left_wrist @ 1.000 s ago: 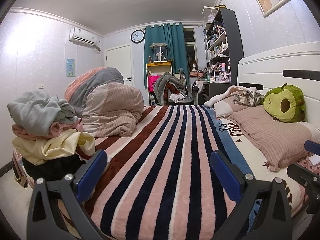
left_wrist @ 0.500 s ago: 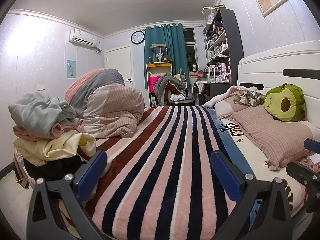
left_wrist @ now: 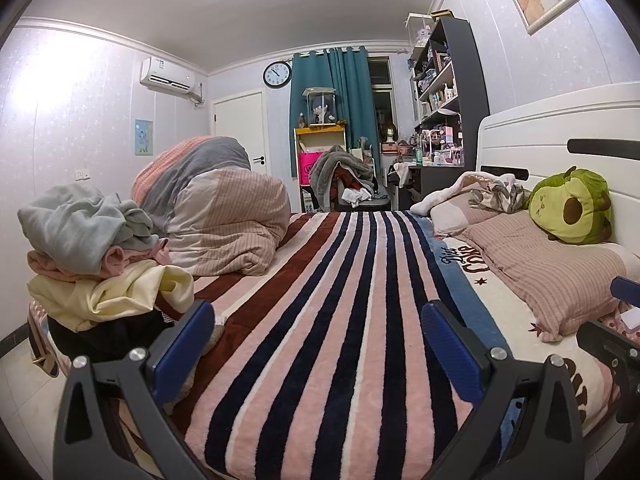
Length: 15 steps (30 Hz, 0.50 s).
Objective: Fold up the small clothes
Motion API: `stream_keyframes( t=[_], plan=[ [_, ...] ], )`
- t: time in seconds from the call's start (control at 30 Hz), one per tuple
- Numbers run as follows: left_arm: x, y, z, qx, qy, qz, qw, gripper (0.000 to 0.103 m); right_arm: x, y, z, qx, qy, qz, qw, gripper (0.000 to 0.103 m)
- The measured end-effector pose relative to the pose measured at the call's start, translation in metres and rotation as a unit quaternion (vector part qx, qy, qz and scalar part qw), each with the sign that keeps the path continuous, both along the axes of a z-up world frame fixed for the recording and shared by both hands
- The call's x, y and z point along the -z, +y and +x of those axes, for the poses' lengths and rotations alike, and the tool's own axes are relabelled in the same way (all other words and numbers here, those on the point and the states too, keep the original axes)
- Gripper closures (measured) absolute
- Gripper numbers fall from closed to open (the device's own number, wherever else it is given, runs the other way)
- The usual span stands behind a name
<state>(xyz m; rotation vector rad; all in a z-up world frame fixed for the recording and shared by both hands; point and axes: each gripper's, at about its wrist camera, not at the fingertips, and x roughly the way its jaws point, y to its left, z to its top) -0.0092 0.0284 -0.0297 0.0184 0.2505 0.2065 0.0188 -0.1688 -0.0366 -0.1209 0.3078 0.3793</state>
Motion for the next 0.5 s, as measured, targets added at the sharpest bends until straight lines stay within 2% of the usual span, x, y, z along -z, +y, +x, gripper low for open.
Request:
stream_keyframes(
  t=[0.5],
  plan=[
    [0.0,0.001,-0.0005,0.001,0.002,0.0,1.0,0.001,0.0005,0.0007,0.0002,0.0,-0.001,0.001,1.0,0.001]
  ],
)
